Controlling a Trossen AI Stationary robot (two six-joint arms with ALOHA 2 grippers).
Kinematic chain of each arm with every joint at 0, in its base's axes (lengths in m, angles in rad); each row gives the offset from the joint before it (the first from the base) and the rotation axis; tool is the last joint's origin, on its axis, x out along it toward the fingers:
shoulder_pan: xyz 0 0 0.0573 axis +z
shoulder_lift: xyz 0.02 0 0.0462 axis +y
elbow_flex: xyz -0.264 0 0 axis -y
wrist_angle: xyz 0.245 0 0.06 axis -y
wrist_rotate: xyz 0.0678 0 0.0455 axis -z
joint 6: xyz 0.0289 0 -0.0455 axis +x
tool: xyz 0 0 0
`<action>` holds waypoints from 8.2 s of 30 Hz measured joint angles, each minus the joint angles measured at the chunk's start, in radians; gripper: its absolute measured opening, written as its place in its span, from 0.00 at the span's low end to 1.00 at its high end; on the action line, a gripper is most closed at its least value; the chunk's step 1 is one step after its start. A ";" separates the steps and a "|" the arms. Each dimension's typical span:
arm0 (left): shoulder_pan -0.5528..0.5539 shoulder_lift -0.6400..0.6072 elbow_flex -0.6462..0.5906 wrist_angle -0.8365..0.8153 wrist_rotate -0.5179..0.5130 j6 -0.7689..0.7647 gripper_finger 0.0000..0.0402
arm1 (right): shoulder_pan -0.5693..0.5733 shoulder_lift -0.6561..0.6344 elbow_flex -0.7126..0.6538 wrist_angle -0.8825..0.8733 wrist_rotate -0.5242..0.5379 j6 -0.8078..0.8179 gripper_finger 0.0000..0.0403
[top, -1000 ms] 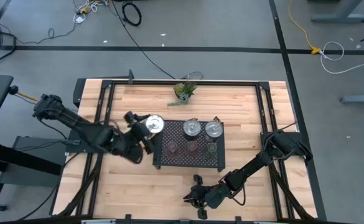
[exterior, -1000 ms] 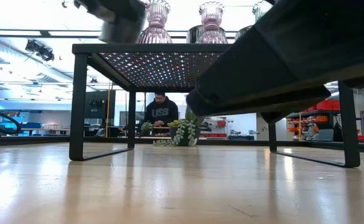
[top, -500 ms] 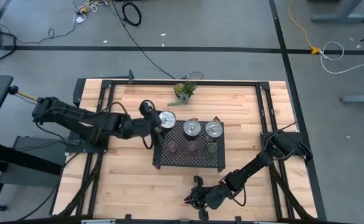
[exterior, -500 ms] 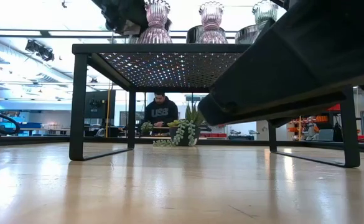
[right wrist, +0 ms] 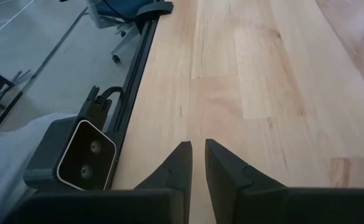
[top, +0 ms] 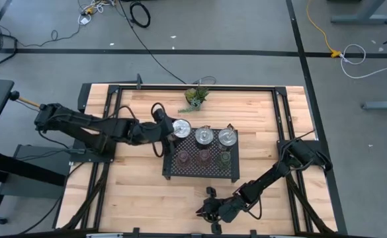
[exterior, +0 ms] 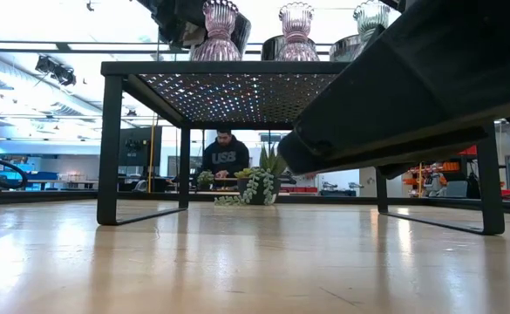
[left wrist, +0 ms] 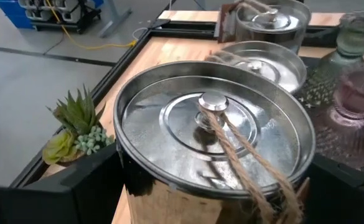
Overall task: Pick & Place candle stick holders
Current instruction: Put the silver scented candle on the shelf aligned with the other silver scented candles, then return to Home Position
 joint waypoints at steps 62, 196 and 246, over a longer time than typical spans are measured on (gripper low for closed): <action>0.058 -0.008 -0.164 0.242 0.224 -0.128 0.91 | 0.003 0.000 0.000 0.007 0.000 -0.003 0.12; -0.081 -1.266 -0.996 0.375 0.170 0.261 0.99 | 0.253 -1.615 -1.074 0.342 0.688 -0.821 0.01; 0.741 -1.068 -0.998 0.420 1.098 -0.043 0.99 | -0.664 -1.592 -1.073 -0.011 -0.061 -0.153 0.02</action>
